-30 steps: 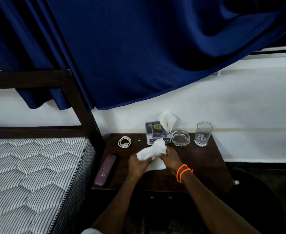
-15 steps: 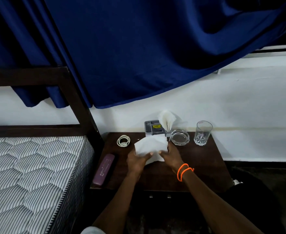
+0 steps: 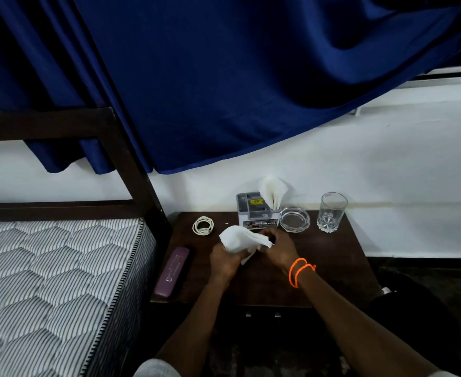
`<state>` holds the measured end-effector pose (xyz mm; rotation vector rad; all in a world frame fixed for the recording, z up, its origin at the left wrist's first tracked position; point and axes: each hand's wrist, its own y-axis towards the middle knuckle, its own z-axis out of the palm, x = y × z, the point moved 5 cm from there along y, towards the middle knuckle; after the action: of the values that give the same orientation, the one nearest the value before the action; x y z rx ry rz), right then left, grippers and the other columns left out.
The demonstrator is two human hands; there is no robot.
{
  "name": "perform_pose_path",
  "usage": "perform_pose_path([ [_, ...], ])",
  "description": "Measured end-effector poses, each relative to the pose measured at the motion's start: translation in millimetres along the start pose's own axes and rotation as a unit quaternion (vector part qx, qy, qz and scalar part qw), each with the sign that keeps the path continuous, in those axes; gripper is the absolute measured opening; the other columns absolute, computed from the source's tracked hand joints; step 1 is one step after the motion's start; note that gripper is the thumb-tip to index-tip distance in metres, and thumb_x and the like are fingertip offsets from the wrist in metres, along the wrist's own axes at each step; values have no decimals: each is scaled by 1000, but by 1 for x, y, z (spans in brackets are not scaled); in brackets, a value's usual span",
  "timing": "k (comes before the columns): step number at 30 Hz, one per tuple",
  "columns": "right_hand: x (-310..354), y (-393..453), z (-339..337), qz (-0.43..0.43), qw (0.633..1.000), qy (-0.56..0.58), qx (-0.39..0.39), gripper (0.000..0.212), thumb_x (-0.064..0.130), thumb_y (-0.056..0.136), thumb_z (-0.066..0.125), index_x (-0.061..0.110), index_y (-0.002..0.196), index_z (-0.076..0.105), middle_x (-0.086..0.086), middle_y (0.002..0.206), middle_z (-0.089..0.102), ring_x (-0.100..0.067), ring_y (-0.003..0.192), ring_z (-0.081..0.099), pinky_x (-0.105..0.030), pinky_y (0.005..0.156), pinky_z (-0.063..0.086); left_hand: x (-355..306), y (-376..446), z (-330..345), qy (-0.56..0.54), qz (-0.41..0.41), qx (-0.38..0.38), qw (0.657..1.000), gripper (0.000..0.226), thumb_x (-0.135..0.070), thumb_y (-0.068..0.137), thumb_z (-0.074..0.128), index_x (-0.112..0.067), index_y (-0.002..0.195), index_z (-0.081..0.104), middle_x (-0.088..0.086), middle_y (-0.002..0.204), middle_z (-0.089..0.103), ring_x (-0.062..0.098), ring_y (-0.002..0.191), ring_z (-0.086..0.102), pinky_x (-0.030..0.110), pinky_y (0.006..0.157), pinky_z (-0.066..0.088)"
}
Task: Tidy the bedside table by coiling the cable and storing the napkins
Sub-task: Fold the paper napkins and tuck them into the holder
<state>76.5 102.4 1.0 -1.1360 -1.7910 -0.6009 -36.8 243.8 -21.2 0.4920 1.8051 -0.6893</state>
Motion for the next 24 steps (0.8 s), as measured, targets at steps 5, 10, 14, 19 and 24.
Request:
perform_pose_path([
  [5,17,8,-18,-29,999,-44,2,44,10,75,81,9,117,68,-8,108,70,-19,96,63,-23,79,43,-14,-5,-14,68,69,-29,995,39,-23,73,88,-16,110,77,1,100,79,15,91,73,29,82,58],
  [10,20,11,-23,-32,992,-122,11,45,12,77,79,6,121,68,-14,118,71,-29,111,65,-27,92,46,-19,-4,-21,177,81,-17,981,26,-32,79,83,-13,96,80,5,91,79,19,86,74,30,76,57],
  [14,19,8,-23,-4,990,-138,-5,47,15,79,78,4,123,67,-15,121,69,-31,115,63,-34,100,47,-24,0,-25,203,68,-1,977,27,-32,79,83,-10,95,80,9,90,79,24,83,75,33,75,60],
  [19,33,9,-24,-28,994,-101,-12,28,6,78,71,4,107,74,-15,104,75,-24,91,68,-30,81,52,-38,8,-23,188,62,21,980,28,-25,81,82,1,78,74,20,79,75,31,76,75,46,71,62],
  [24,61,24,-29,-28,997,-68,-6,12,5,80,68,17,82,69,-17,91,76,-34,80,74,-46,76,59,-69,20,-16,172,84,42,981,23,-17,86,77,4,79,74,21,79,76,29,71,75,40,70,61],
])
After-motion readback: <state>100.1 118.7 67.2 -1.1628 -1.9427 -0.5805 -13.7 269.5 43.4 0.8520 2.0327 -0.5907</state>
